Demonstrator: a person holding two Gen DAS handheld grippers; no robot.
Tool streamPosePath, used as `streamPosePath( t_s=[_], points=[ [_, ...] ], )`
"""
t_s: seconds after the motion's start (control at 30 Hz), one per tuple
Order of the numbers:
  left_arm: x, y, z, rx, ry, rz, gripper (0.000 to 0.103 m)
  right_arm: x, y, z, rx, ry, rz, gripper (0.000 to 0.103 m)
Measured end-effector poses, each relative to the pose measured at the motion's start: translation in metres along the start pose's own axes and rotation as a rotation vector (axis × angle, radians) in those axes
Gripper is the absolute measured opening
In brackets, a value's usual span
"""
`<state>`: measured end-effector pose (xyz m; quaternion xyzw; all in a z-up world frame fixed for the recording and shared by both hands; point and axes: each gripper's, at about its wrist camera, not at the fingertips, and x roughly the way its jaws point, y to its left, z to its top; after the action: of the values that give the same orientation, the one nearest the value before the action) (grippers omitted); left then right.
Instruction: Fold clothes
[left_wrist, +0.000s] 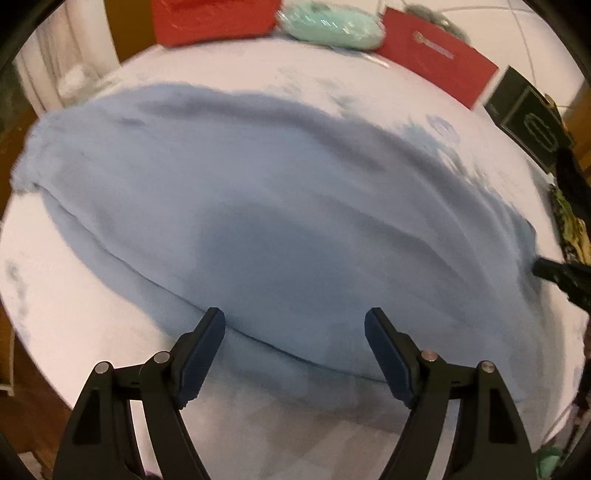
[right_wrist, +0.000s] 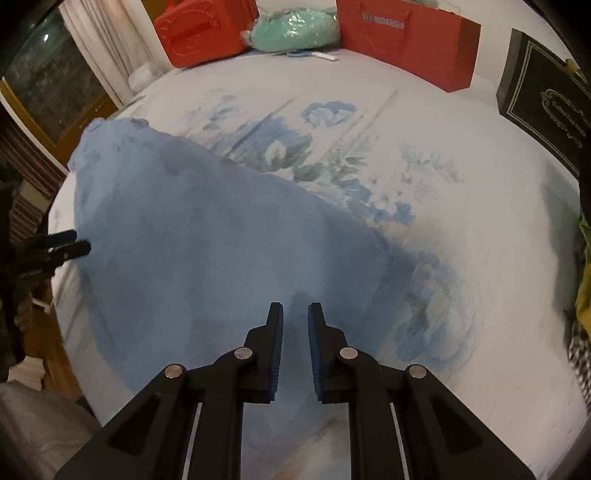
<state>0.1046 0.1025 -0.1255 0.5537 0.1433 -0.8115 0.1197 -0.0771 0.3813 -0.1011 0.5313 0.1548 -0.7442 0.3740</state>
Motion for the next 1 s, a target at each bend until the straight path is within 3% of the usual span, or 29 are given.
streamPosePath(
  t_s=[0.17,0.23,0.37,0.43,0.47,0.53,0.67,0.77,0.9,1.0],
  points=[
    [0.008,-0.034,-0.017,0.002,-0.054,0.128,0.084,0.007,-0.007,0.003,-0.085,-0.007,-0.009,0.014],
    [0.006,-0.036,-0.017,-0.076,-0.074,0.13,0.087,0.015,-0.01,0.005,-0.119,0.005,0.004,0.014],
    [0.004,-0.05,-0.022,-0.221,-0.111,0.218,0.098,0.02,-0.018,0.01,-0.203,0.006,0.09,0.015],
    [0.0,-0.057,-0.026,-0.331,-0.102,0.263,0.094,0.022,-0.027,0.014,-0.259,0.012,0.172,0.016],
    [-0.003,-0.062,-0.029,-0.371,-0.1,0.281,0.082,0.023,-0.031,0.015,-0.273,0.014,0.206,0.016],
    [-0.014,-0.084,-0.04,-0.464,-0.1,0.293,0.059,0.025,-0.042,0.018,-0.3,0.026,0.271,0.012],
    [-0.036,-0.139,-0.076,-0.672,-0.086,0.226,0.061,0.011,-0.051,0.023,-0.416,-0.007,0.299,0.011],
    [-0.043,-0.186,-0.092,-0.668,-0.065,0.225,0.066,-0.003,-0.056,0.029,-0.496,-0.038,0.342,0.012],
    [-0.042,-0.226,-0.109,-0.693,-0.01,0.244,0.074,-0.009,-0.057,0.04,-0.632,-0.042,0.327,0.034],
    [-0.039,-0.242,-0.119,-0.719,0.031,0.263,0.076,0.001,-0.056,0.041,-0.721,0.0,0.305,0.038]
  ],
)
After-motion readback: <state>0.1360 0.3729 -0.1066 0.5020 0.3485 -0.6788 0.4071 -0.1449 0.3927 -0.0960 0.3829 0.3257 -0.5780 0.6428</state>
